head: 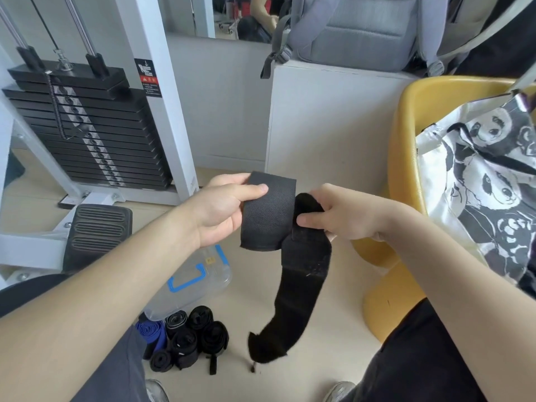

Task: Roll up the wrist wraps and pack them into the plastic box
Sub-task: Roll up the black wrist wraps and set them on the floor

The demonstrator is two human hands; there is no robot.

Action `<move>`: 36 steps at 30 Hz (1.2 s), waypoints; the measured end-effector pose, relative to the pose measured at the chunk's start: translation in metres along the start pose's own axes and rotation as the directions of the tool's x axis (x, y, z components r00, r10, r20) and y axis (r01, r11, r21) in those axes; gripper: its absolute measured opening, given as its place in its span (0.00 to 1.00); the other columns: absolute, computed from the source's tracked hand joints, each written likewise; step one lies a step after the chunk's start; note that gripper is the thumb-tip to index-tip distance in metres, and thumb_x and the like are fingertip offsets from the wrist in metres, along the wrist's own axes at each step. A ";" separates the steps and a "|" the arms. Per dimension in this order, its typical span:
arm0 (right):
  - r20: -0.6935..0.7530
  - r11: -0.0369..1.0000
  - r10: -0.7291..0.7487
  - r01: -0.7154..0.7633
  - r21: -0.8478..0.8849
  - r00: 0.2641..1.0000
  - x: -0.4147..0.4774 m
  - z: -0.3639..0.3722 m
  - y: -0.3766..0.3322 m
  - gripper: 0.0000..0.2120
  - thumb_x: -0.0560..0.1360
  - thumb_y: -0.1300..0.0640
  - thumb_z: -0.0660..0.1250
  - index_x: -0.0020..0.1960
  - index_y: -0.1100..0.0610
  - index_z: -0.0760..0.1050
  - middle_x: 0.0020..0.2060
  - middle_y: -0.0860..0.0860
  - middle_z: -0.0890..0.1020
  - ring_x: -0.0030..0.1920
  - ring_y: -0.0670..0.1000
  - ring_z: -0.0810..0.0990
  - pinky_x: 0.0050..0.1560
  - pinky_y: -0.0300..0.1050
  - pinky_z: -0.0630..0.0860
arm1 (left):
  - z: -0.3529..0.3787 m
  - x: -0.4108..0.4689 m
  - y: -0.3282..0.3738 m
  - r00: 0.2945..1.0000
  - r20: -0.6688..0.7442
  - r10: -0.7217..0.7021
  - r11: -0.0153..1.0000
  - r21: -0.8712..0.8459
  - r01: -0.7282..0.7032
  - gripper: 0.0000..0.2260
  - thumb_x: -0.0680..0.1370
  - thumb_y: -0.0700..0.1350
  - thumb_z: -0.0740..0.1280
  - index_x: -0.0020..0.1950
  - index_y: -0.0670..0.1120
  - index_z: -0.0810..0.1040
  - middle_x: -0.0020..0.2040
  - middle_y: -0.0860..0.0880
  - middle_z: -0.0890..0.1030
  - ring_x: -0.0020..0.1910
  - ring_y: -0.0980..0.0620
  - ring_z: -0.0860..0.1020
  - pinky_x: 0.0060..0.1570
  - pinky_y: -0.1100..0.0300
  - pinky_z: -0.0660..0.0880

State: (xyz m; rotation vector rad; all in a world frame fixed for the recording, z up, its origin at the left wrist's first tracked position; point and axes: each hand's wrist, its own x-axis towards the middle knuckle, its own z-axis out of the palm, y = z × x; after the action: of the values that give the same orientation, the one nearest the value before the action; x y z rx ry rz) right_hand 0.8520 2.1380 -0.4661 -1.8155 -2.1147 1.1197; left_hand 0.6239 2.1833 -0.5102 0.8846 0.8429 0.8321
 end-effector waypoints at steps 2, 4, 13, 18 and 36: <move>0.008 1.000 -0.027 0.027 0.009 1.000 0.003 0.002 0.000 0.07 0.86 0.58 0.67 0.57 0.62 0.79 0.52 0.60 0.87 0.52 0.60 0.88 0.56 0.62 0.85 | -0.001 -0.002 -0.001 0.998 0.056 0.004 0.998 0.067 -0.007 0.20 0.84 0.29 0.65 0.77 0.38 0.75 0.68 0.40 0.85 0.67 0.44 0.84 0.68 0.52 0.81; 0.000 0.999 -0.031 0.031 0.013 1.000 0.006 0.003 0.001 0.06 0.85 0.58 0.69 0.57 0.60 0.79 0.52 0.59 0.88 0.52 0.60 0.89 0.56 0.64 0.85 | -0.002 -0.005 -0.001 0.997 0.080 0.015 0.993 0.115 -0.024 0.20 0.84 0.29 0.65 0.75 0.42 0.77 0.66 0.41 0.86 0.66 0.43 0.85 0.65 0.51 0.82; -0.099 0.999 0.030 -0.029 0.013 0.995 0.011 0.003 0.008 0.08 0.76 0.49 0.81 0.48 0.54 0.88 0.37 0.49 0.90 0.36 0.53 0.90 0.47 0.50 0.88 | -0.003 -0.004 0.003 0.984 -0.094 0.150 0.988 0.043 -0.147 0.10 0.87 0.36 0.66 0.66 0.37 0.82 0.60 0.43 0.88 0.60 0.48 0.87 0.52 0.56 0.86; -0.130 0.996 -0.009 0.020 0.081 0.992 0.014 0.009 0.004 0.08 0.79 0.49 0.77 0.47 0.53 0.88 0.37 0.49 0.90 0.37 0.52 0.90 0.42 0.46 0.88 | -0.003 -0.010 0.005 0.997 0.049 0.057 0.998 -0.016 -0.057 0.16 0.83 0.32 0.68 0.72 0.33 0.77 0.65 0.36 0.85 0.61 0.43 0.87 0.53 0.54 0.85; -0.284 0.914 0.121 0.005 0.405 0.951 0.017 0.018 -0.006 0.07 0.78 0.66 0.74 0.42 0.60 0.82 0.34 0.57 0.88 0.33 0.53 0.87 0.36 0.46 0.87 | 0.000 -0.007 -0.003 0.996 -0.030 0.088 0.983 0.167 -0.082 0.21 0.74 0.46 0.77 0.64 0.38 0.85 0.58 0.42 0.89 0.58 0.45 0.88 0.55 0.56 0.86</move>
State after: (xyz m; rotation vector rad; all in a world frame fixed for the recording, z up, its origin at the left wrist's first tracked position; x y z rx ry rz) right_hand 0.8328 2.1453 -0.4810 -1.7284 -1.5331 1.1030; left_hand 0.6221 2.1758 -0.5111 1.0599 0.9219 0.8637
